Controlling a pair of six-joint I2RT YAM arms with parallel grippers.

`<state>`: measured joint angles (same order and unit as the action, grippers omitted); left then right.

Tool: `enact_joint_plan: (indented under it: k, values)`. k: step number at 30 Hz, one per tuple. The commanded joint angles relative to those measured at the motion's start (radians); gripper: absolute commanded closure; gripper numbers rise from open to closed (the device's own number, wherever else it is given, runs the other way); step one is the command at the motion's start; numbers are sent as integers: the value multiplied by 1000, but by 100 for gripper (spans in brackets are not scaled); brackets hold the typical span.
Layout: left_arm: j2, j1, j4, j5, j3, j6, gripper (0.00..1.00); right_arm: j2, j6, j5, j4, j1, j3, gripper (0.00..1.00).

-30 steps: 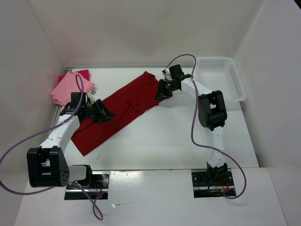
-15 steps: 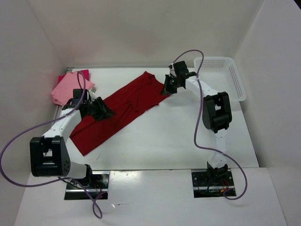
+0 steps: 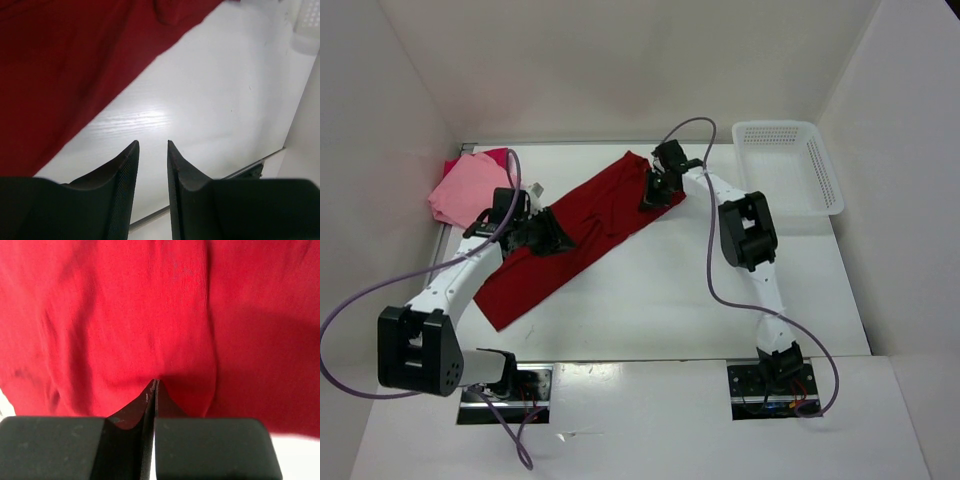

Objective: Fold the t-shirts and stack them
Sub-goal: Rotate the tshirt 90 degrees

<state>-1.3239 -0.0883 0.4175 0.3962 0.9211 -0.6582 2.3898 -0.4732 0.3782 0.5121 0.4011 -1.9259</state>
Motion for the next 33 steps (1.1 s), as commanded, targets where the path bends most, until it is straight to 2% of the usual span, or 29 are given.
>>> enact_joint_plan:
  k: [1,5,6,8,9,11,12,13,14,15,16,17,18,19,20,21,23,25,26,27,31,33]
  values:
    - [75,-40,36,-53,-4,2,64,90,16,-116,66,-16,-174,100]
    - [88,-50,82,-62,-8,2,63,196,5,-134,147,-62,-402,100]
    - [88,-50,83,-62,1,2,61,219,5,-134,187,-76,-504,100]
    - [88,-60,96,-62,24,2,61,220,19,-114,239,-76,-597,100]
    - [98,-60,96,-62,34,2,61,220,39,-114,285,-65,-652,97]
    - [98,-60,116,-71,74,2,61,148,57,-104,296,-42,-644,81]
    - [98,-60,116,-80,88,2,61,103,58,-104,264,-29,-555,77]
    - [98,-60,127,-103,111,12,61,-14,47,-104,215,5,-474,73]
    - [98,-60,127,-103,111,12,61,-82,33,-82,151,25,-376,64]
    - [98,-44,127,-103,111,22,61,-148,15,-72,82,45,-167,60]
    - [107,-25,127,-93,111,22,61,-206,-39,-61,-40,88,-72,58]
    - [107,-10,127,-92,111,22,63,-304,-71,-50,-91,108,106,58]
    - [118,13,127,-92,111,31,63,-346,-108,-20,-150,129,201,62]
    - [136,22,127,-83,120,31,63,-407,-187,-1,-282,181,355,66]
    - [137,33,127,-83,120,31,63,-425,-223,-1,-328,211,411,72]
    - [147,51,116,-74,121,31,63,-434,-257,-16,-363,243,453,85]
    - [147,62,116,-45,121,31,63,-434,-346,-36,-455,330,530,87]
    - [137,62,107,-31,130,31,63,-411,-437,-36,-538,376,559,79]
    - [127,62,107,-22,130,31,63,-390,-462,-50,-558,422,574,71]
    - [127,62,98,-22,130,31,63,-377,-487,-92,-569,444,574,57]
    - [137,62,87,-31,130,22,63,-316,-594,-186,-604,495,574,47]
    - [137,62,77,-22,118,22,63,-279,-631,-249,-618,504,574,47]
